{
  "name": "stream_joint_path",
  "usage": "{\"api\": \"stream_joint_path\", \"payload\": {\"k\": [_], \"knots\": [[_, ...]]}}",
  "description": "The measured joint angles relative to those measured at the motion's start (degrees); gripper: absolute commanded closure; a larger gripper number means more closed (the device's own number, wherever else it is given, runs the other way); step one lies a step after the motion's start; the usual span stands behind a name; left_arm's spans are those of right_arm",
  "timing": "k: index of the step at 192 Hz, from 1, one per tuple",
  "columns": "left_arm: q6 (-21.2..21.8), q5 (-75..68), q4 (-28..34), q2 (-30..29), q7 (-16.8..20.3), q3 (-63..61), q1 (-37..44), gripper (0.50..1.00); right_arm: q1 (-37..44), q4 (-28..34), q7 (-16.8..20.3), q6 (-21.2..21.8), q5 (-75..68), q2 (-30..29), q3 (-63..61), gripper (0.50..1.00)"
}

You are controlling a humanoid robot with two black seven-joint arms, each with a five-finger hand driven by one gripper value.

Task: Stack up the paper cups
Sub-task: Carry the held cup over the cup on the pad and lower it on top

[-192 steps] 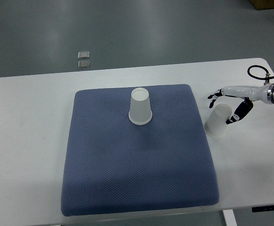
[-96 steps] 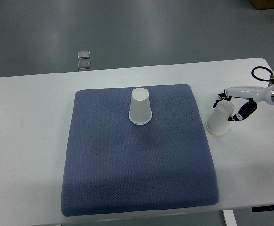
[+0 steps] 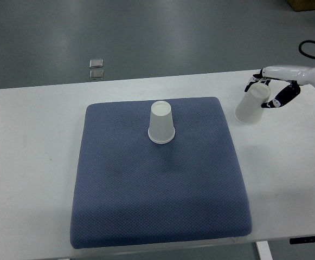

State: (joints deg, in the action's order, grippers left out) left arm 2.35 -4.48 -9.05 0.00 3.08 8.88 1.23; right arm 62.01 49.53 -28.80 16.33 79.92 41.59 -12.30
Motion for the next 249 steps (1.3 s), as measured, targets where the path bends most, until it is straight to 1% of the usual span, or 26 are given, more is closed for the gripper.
{"api": "stream_joint_path", "payload": {"k": [23,34,61,104,126,181,249], "knots": [[0.00,0.00,0.00,0.00,0.00,0.00,-0.01,0.500,4.46,1.69,0.37,2.89,-2.48,0.04,0.01,0.963],[0.02,0.00,0.00,0.00,0.00,0.00,0.00,0.500,6.40,2.17,0.56,3.65,-2.82,-0.22,0.02,0.983],[0.03,0.00,0.00,0.00,0.00,0.00,0.00,0.500,11.52,2.85,0.96,6.20,-3.01,-1.62,0.08,0.996],[0.03,0.00,0.00,0.00,0.00,0.00,0.00,0.500,16.78,3.68,2.25,8.62,-3.10,-6.95,0.09,1.000],[0.03,0.00,0.00,0.00,0.00,0.00,-0.01,0.500,18.74,3.87,2.96,10.07,-3.17,-10.73,0.10,1.000],[0.03,0.00,0.00,0.00,0.00,0.00,0.00,0.500,20.80,3.34,4.19,11.33,-3.28,-19.13,1.18,1.000],[0.02,0.00,0.00,0.00,0.00,0.00,0.00,0.500,21.02,-0.12,4.37,11.21,-2.70,-24.89,4.56,1.000]]}}
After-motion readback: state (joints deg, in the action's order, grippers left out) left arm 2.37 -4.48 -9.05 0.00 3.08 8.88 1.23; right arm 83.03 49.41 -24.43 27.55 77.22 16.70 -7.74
